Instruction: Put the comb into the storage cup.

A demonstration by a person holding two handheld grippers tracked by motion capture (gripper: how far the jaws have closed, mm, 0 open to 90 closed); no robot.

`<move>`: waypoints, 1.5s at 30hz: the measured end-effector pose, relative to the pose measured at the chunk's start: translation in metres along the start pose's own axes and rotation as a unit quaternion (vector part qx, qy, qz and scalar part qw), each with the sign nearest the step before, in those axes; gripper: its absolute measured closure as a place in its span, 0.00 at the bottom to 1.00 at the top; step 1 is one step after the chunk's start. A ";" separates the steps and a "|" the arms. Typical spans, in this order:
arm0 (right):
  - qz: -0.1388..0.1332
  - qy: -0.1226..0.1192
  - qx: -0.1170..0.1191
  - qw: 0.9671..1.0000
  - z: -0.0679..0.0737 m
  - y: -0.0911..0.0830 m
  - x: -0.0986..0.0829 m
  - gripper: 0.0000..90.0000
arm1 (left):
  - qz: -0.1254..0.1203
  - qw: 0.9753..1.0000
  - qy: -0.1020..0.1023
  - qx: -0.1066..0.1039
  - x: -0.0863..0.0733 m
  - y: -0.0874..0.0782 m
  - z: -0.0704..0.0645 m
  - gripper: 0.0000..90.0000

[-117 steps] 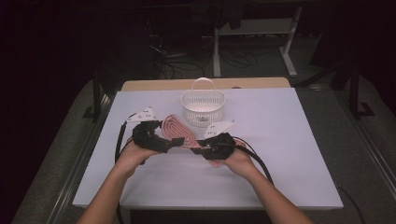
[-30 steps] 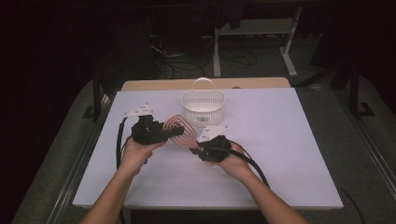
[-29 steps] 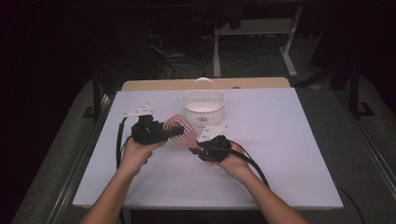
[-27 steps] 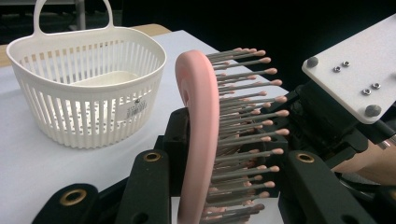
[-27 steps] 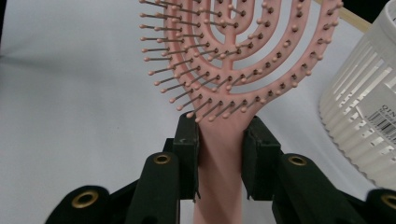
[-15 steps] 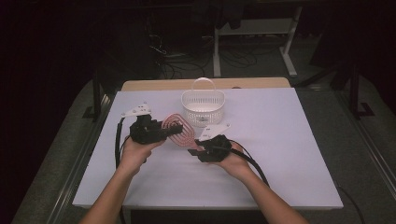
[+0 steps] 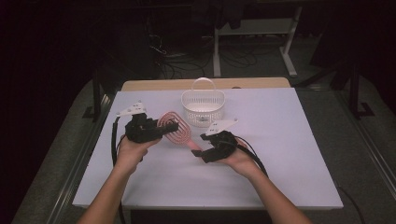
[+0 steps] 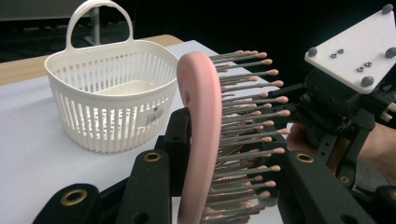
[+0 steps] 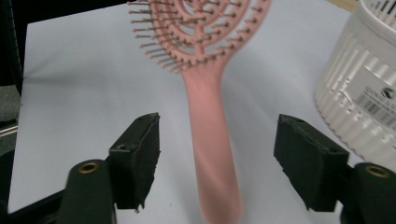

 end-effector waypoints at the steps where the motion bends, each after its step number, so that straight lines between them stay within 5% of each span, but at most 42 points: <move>1: 0.000 0.000 0.000 1.000 0.000 0.000 0.000 0.32 | 0.000 1.000 0.000 0.000 0.000 0.000 0.000 0.73; 18: 0.003 0.042 -0.047 0.998 -0.018 -0.033 -0.024 0.00 | -0.006 1.000 0.005 0.008 0.004 -0.006 0.003 0.73; 45: -0.003 0.074 -0.102 0.992 -0.031 -0.092 -0.072 0.00 | -0.014 1.000 0.004 0.011 0.007 -0.011 0.004 0.73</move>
Point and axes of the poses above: each handheld gripper's, and its own axes: y roughly forward along the jaws, x roughly out of its top, z roughly to its left, the point moved 3 cm from there along y, roughly forward along the jaws, and after that the axes turned 14 degrees about -z, right-handed, at the moved point
